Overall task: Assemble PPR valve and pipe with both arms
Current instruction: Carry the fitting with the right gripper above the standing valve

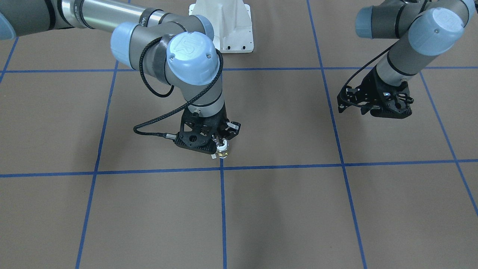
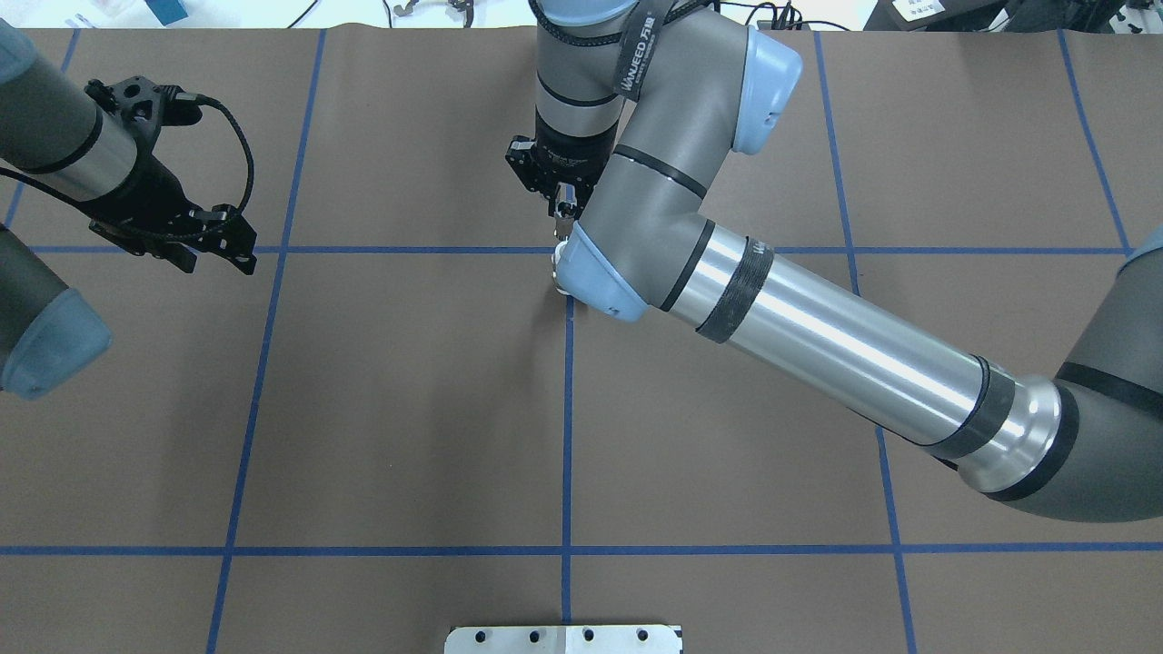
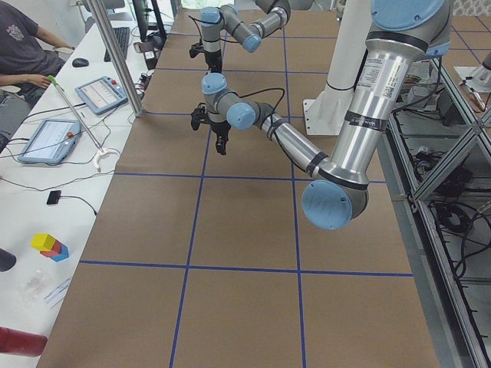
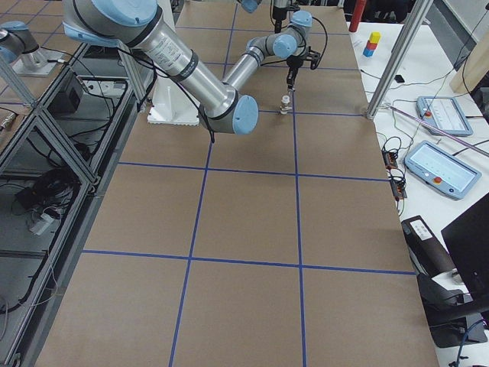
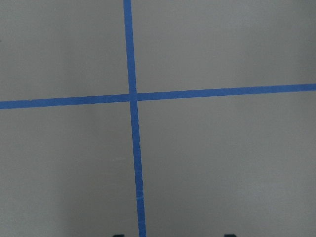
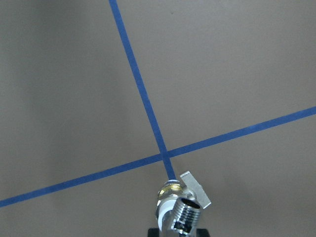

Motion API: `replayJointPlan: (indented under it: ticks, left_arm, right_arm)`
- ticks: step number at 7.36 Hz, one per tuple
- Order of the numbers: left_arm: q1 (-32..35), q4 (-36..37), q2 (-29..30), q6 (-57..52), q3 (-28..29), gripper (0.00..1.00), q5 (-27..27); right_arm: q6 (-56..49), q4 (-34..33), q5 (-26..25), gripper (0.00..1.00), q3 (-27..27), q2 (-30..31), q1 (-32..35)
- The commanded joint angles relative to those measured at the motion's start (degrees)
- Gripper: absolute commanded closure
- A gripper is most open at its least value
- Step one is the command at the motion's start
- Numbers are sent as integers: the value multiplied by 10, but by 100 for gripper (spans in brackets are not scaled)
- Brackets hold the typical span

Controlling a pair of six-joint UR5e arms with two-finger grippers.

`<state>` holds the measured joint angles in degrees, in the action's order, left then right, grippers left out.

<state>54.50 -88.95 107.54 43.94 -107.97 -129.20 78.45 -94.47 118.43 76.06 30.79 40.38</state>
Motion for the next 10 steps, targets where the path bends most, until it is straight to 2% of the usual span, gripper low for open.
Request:
replayJointPlan:
  ticks: [1,10]
  left_arm:
    - [0,0,0,0,0,26,0]
    - [1,1,-1,-1,0,26,2]
  right_arm:
    - [4,2,-4,100,-5,-2,-7]
    - [4,1,-15,100,-15,1,-8]
